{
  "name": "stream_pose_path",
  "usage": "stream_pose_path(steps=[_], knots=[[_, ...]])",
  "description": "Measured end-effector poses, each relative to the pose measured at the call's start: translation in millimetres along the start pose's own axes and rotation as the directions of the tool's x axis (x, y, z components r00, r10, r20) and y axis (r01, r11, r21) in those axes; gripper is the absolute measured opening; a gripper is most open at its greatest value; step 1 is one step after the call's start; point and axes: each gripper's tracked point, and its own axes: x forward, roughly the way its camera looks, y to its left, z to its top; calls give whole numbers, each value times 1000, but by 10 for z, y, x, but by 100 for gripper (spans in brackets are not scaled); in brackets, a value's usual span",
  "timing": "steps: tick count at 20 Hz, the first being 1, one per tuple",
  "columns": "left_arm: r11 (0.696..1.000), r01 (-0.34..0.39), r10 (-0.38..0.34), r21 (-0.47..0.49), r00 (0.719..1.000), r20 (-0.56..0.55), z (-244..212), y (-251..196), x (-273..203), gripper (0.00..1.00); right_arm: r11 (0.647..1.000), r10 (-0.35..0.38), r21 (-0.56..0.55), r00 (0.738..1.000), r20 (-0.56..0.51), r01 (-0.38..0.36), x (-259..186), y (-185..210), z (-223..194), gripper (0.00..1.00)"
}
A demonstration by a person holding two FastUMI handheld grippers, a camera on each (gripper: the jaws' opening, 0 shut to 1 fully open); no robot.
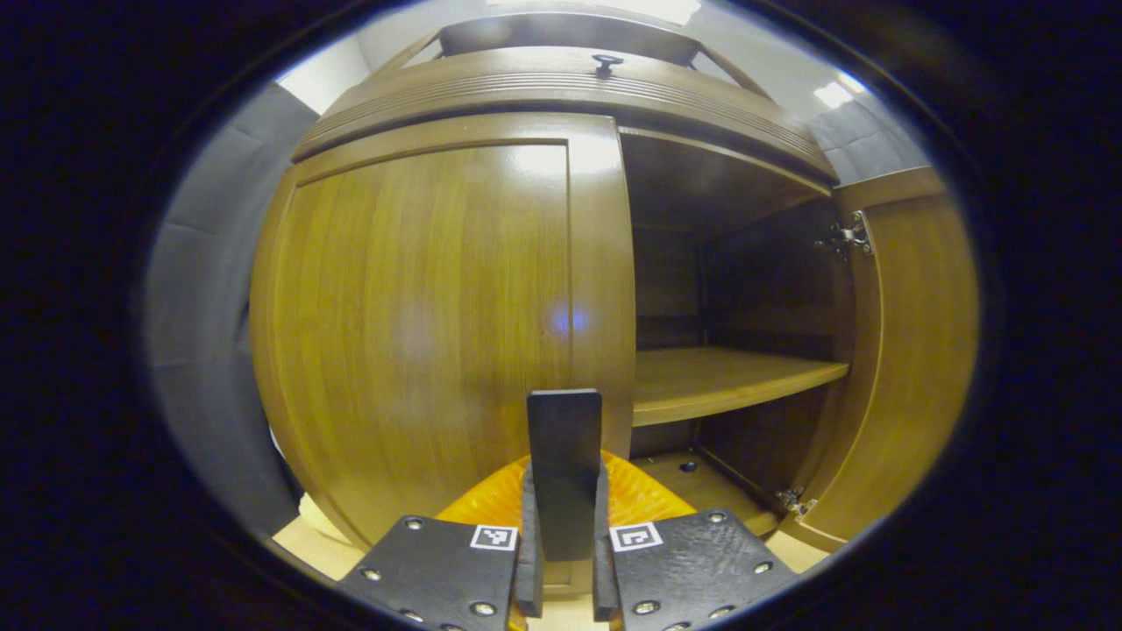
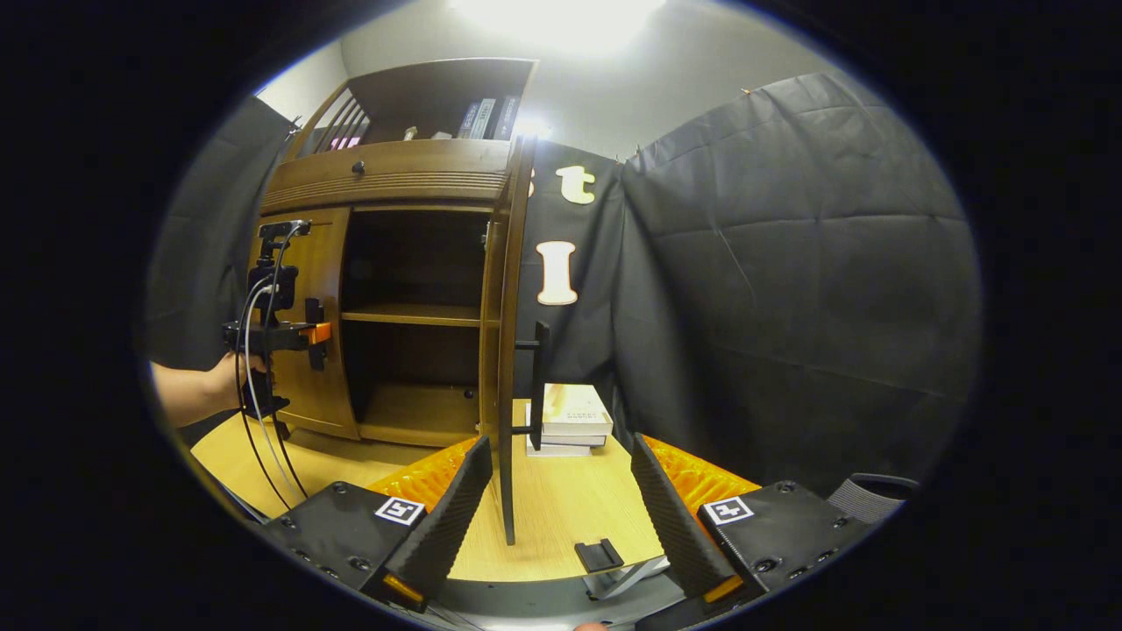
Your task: Open the right door of the double-door shoe cabinet with the right hand, and open the left door with the left hand.
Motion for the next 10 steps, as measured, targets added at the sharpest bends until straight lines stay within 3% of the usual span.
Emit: stream_pose_path(steps=[4, 10], knots=[[1000, 6, -6, 5, 1000, -23, -18, -5, -105, 19, 1000, 23, 11, 1000, 11, -23, 47, 39, 20, 100], [1000, 27, -27, 2, 999, -20, -5, 53, -435, 18, 997, 74, 30, 997, 23, -75, 154, 172, 64, 100]])
